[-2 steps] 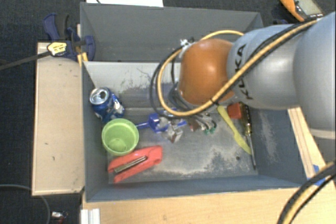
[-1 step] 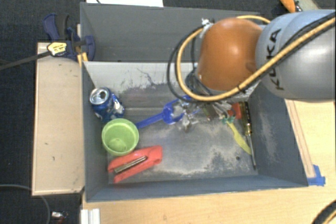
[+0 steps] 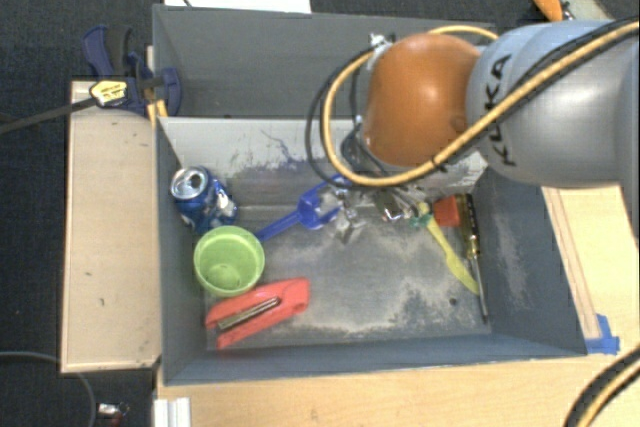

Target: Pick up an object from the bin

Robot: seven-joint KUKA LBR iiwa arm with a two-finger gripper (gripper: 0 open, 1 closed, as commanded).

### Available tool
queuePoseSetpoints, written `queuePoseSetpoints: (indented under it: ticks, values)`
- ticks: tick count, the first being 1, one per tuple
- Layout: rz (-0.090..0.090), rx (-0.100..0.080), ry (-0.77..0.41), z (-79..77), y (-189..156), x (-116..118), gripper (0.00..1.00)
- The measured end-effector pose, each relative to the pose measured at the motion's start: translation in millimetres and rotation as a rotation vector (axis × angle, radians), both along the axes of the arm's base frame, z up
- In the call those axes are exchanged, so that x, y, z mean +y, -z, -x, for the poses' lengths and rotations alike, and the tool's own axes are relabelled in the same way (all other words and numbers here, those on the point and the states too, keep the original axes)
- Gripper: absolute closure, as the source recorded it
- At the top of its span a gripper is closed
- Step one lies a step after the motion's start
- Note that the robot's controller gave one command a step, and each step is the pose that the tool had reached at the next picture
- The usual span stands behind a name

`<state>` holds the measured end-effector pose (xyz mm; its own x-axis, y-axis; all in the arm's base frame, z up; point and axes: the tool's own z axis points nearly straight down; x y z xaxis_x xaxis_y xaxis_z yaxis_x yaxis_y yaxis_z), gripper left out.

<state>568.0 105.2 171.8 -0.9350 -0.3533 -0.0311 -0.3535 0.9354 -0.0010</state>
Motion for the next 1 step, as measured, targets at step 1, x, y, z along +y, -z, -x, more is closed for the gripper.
queuePoseSetpoints:
  ticks: [1]
  values:
    - [0.001,0.010,0.052,25.0,15.9,17.7,1.00]
